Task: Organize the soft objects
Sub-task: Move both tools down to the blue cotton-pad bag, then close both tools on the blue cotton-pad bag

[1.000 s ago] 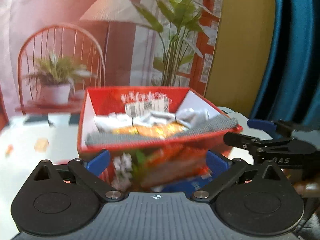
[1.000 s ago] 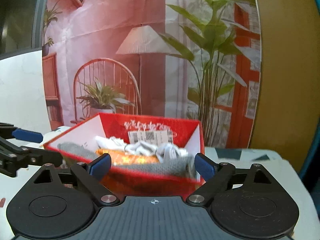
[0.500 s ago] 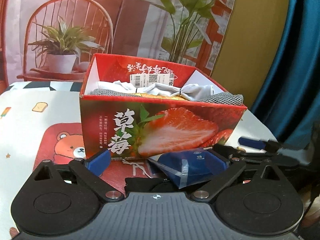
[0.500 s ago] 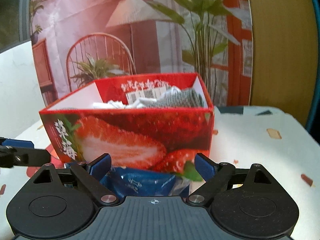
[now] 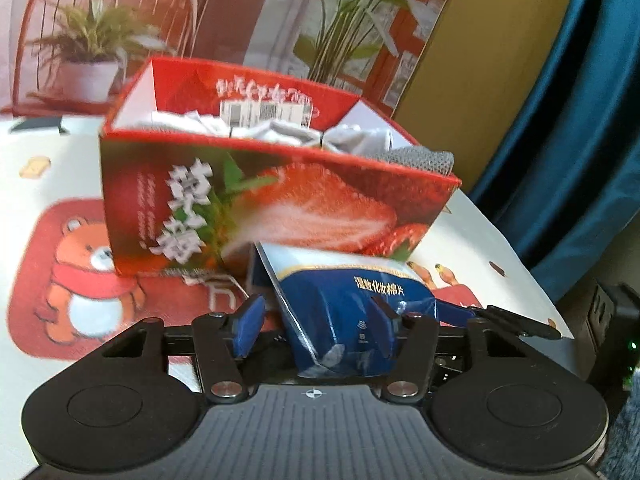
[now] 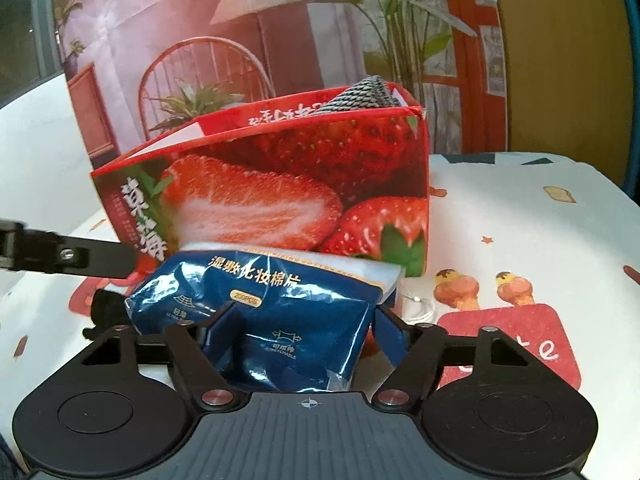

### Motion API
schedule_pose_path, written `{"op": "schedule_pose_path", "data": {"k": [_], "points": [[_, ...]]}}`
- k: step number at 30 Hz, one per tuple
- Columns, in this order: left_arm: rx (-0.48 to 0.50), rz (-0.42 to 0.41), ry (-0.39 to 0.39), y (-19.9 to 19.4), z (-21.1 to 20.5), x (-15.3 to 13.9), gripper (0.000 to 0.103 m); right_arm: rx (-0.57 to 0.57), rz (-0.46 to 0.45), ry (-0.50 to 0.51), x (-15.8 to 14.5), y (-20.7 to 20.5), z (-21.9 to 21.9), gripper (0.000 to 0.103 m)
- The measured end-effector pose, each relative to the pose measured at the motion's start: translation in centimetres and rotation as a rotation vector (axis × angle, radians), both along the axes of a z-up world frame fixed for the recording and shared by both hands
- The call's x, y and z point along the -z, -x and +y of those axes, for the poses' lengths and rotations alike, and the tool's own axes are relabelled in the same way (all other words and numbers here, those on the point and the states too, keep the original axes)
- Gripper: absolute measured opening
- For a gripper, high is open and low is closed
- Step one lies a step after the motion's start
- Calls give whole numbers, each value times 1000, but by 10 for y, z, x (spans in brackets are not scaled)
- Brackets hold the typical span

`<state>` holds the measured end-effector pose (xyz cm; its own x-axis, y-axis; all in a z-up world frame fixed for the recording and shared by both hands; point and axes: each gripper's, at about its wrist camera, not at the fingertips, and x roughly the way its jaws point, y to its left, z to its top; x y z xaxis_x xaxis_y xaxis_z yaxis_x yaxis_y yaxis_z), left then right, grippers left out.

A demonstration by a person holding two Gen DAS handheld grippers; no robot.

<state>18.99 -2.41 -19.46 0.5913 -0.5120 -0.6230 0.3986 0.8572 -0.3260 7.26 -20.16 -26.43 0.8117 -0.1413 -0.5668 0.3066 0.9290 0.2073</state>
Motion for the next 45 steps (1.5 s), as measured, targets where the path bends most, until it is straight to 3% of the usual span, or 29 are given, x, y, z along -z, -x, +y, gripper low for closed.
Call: {"op": "schedule_pose_path", "data": {"k": [6, 10, 12, 17, 38, 45], "points": [[16, 46, 18, -1, -11, 22, 59, -18, -21, 1, 3, 5, 1, 64], [8, 26, 11, 6, -14, 30, 54, -27, -32, 4, 4, 7, 2, 62], [-8, 12, 7, 10, -11, 33, 45, -32, -37, 6, 4, 8, 2, 62], [-23, 12, 48, 15, -2, 39, 43, -50, -44, -21, 5, 7, 0, 61], [-29, 25, 72, 23, 4, 48, 42, -75, -53, -43, 7, 8, 0, 58], [-30, 0, 63, 29, 8, 36, 38, -77, -86, -9, -3, 15, 5, 41]]}}
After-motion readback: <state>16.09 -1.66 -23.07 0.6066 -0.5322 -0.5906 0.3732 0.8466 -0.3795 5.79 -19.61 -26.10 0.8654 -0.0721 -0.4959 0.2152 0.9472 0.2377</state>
